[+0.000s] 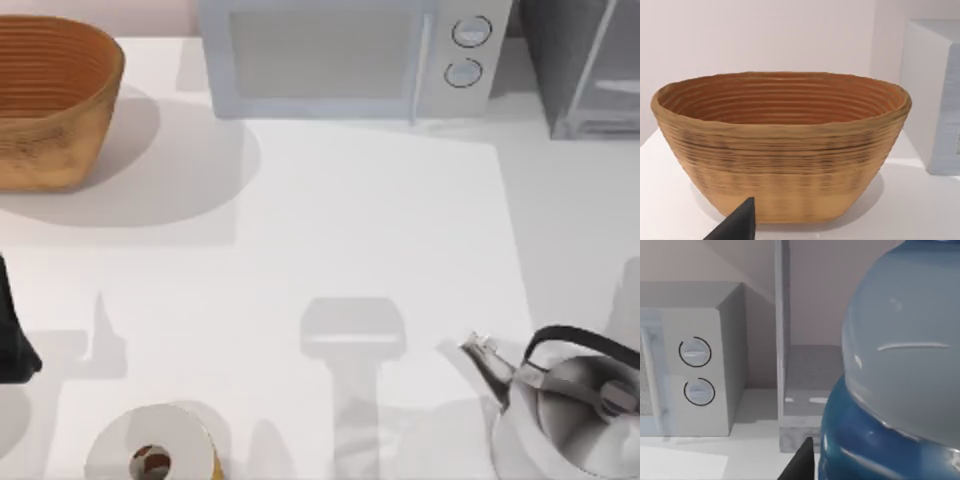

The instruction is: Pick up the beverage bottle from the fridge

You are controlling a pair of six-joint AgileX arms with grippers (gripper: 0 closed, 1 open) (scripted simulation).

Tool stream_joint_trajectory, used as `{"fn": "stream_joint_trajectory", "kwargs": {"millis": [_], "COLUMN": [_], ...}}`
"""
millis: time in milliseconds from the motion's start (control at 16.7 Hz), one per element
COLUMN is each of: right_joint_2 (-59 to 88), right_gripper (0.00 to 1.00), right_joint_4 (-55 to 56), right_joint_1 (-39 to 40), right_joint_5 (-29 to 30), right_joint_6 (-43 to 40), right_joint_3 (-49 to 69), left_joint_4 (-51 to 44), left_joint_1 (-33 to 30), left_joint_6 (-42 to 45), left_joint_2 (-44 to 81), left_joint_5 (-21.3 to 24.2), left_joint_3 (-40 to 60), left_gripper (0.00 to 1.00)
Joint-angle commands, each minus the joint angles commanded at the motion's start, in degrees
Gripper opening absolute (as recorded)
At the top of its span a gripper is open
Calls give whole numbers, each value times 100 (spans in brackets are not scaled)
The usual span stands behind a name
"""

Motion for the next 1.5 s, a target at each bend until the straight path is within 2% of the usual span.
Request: {"fn": "stream_joint_trajectory", "kwargs": {"millis": [180, 420, 1080, 1320, 1500], "right_joint_2": [833, 2550, 8873, 10627, 11436], "right_gripper": [0, 0, 0, 0, 0], "right_joint_4": [614, 1652, 4718, 5669, 6144], "right_joint_1": [652, 1849, 5568, 6571, 7040], "right_joint_5": [660, 1884, 5678, 6694, 7171], "right_joint_6": [-46, -67, 91, 106, 95], "right_joint_3": [485, 1292, 3700, 4487, 4888], "left_joint_4": [0, 0, 0, 0, 0], "left_joint_1": [0, 0, 0, 0, 0], "left_joint_6": [0, 0, 0, 0, 0], "left_joint_2": [0, 0, 0, 0, 0], "left_joint_5": [0, 0, 0, 0, 0], "left_joint_3": [0, 0, 0, 0, 0], "left_gripper": [100, 100, 100, 100, 100]}}
